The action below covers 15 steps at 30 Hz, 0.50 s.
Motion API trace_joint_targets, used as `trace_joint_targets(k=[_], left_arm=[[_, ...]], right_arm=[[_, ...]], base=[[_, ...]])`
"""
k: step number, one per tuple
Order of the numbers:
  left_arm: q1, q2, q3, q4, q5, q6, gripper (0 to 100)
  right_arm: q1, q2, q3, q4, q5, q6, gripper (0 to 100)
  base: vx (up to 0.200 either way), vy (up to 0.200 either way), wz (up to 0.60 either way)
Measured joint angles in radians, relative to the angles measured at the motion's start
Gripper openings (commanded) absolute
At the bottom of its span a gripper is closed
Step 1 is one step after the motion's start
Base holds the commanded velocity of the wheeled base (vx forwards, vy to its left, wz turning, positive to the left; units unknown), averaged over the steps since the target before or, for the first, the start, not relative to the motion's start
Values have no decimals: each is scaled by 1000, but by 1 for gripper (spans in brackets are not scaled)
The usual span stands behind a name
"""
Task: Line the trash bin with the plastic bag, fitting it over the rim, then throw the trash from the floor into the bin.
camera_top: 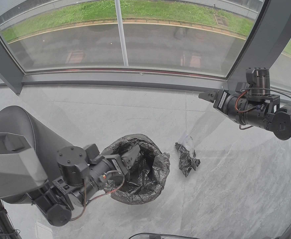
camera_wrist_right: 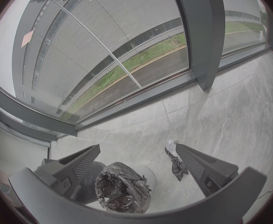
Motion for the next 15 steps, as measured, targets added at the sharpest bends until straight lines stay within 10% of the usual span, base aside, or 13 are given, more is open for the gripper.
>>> trace_joint_targets(k=[7,15], left_arm=[[227,-143,19,27,-4,46,100],[449,-352,-47,373,-23,71,100]], right_arm=[[21,80,-29,19,-29,-77,100],[54,262,-255,176,-208,-194,100]], base=[[0,0,0],[0,0,0]])
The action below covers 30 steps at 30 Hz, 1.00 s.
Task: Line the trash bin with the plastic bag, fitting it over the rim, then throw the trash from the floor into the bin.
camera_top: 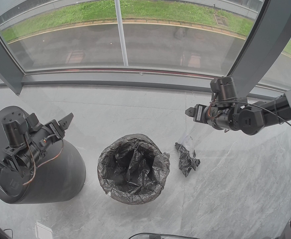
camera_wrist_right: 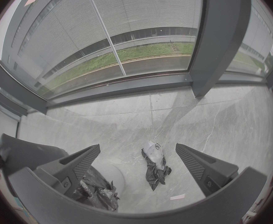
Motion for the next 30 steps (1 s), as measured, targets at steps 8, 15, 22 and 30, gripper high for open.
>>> trace_joint_targets(k=[8,15,22,30], left_arm=[[93,-123,-62,115,3,3,100],[154,-172,-79,147,-101,-2,100],[208,-180,-90,155,-171,-57,100],[214,-201,-88,149,-184,-66,100]], right_arm=[[50,188,-337,234,-105,-70,100],[82,362,-600,465,-167,-85,100],[91,483,-659,501,-180,-70,100],[69,520,-665,501,-177,-67,100]], base=[[0,0,0],[0,0,0],[0,0,0],[0,0,0]])
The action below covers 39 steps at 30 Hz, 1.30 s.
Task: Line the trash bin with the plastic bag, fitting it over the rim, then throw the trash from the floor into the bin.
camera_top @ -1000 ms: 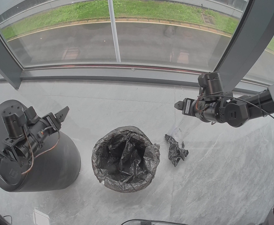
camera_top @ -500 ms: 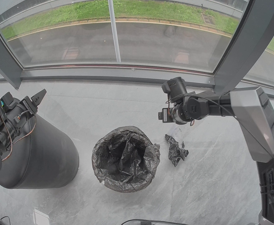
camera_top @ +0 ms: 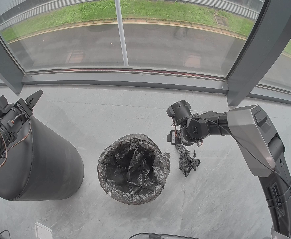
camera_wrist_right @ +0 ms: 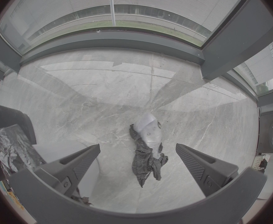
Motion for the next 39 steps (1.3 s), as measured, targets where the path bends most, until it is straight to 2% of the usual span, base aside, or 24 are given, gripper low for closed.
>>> trace_joint_targets(k=[4,9,14,19,26,39], left_arm=[[-12,-51,7,1,2,1,100],[-83,-162,16,40,14,11,100],[-146,-294,3,191,24,25,100],[-173,-406,-47,326,23,33,100],[-180,-478,-74,341,22,39,100],[-176,-499,-78,341,20,40,100]], right_arm=[[-14,5,0,0,0,0,100],[-27,7,0,0,1,0,100],[-40,10,0,1,5,-1,100],[-54,17,0,0,9,-7,100],[-65,56,1,3,10,-26,100],[-67,193,0,19,10,-80,100]], base=[[0,0,0],[0,0,0],[0,0,0],[0,0,0],[0,0,0],[0,0,0]])
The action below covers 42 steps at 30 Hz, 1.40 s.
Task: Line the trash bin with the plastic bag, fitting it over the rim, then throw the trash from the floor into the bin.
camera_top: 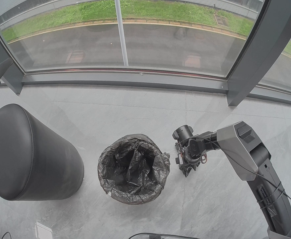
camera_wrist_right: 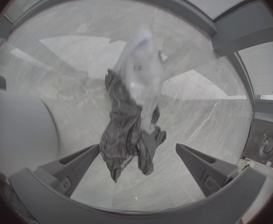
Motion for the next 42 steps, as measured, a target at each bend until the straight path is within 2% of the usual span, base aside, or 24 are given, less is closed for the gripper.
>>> trace_joint_targets(k=[9,18,21,28,31,42], left_arm=[[-1,-2,5,-1,0,0,100],[-7,-3,9,-1,0,-1,100],[-7,-3,10,-1,-1,-1,100],[-9,-3,12,-1,0,-1,100],[-9,-3,14,-1,0,-3,100],[-8,-3,15,-3,1,-3,100]], right_arm=[[-11,111,0,97,0,-14,100],[-26,143,0,263,9,-15,100],[-26,133,0,238,11,-6,100],[-16,101,0,66,-5,3,100],[3,89,0,52,-25,0,100],[32,78,0,-52,-57,-117,100]], base=[[0,0,0],[0,0,0],[0,0,0],[0,0,0],[0,0,0],[0,0,0]])
